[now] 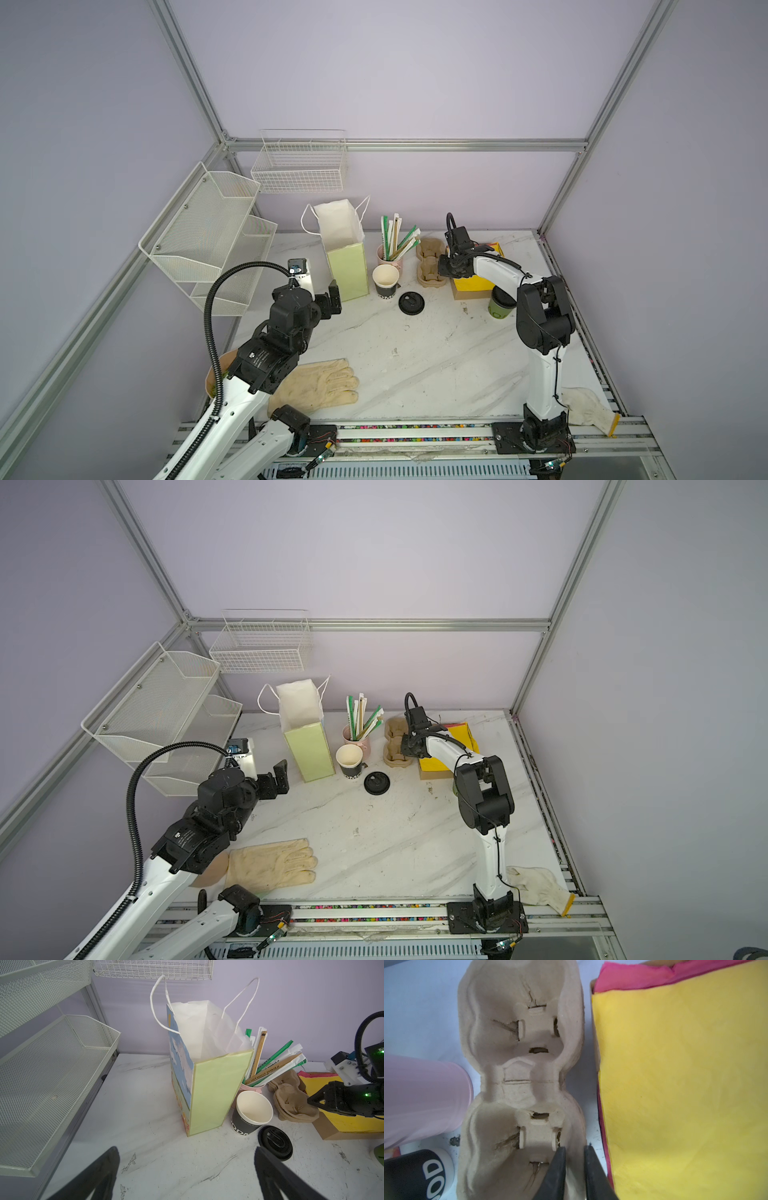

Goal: Pack the takeout coffee
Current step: 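Close the right gripper on the cardboard carrier's edge, then lift the cardboard carrier off the stack with the right gripper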

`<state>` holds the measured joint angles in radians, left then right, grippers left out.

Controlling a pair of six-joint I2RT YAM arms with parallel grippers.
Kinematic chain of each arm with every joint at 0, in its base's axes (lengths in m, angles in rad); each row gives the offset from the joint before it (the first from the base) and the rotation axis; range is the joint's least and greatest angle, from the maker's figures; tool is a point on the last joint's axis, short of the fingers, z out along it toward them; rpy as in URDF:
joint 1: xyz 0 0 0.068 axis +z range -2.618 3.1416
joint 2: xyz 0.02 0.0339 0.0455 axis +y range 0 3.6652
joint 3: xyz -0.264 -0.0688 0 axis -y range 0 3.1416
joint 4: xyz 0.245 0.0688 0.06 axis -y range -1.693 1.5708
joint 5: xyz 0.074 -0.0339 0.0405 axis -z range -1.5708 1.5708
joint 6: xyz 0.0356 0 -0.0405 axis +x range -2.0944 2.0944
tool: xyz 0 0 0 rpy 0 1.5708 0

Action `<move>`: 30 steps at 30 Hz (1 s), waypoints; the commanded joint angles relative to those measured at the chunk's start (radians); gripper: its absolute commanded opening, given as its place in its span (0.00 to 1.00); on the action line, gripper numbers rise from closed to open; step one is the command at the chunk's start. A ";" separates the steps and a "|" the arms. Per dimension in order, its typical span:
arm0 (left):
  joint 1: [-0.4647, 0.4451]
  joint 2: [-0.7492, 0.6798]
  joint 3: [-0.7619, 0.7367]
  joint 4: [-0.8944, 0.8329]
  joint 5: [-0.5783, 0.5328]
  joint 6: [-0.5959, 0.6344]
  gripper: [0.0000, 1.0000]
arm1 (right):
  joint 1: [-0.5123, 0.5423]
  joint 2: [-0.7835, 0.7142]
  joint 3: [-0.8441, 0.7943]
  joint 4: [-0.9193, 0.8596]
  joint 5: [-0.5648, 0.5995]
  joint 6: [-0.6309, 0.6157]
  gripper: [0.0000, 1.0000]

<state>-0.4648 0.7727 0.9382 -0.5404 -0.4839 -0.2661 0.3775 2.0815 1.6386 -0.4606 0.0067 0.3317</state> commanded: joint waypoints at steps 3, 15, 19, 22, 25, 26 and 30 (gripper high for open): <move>0.003 -0.001 -0.033 0.026 -0.007 0.022 1.00 | 0.000 -0.017 0.006 0.005 -0.005 0.007 0.13; 0.003 -0.001 -0.033 0.025 -0.008 0.024 1.00 | 0.001 -0.029 -0.027 0.040 -0.054 0.009 0.05; 0.003 0.000 -0.033 0.025 -0.007 0.024 1.00 | 0.000 -0.056 -0.033 0.060 -0.062 0.012 0.00; 0.003 0.000 -0.033 0.025 -0.007 0.024 1.00 | 0.001 -0.071 -0.033 0.063 -0.068 0.017 0.00; 0.003 0.000 -0.033 0.025 -0.007 0.024 1.00 | 0.001 -0.081 -0.036 0.067 -0.081 0.021 0.00; 0.003 -0.001 -0.033 0.025 -0.007 0.024 1.00 | 0.000 -0.083 -0.039 0.070 -0.087 0.022 0.00; 0.003 0.000 -0.033 0.025 -0.007 0.024 1.00 | -0.004 -0.090 -0.060 0.094 -0.122 0.026 0.00</move>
<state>-0.4648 0.7750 0.9382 -0.5404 -0.4839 -0.2649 0.3771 2.0274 1.6051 -0.3912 -0.0864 0.3500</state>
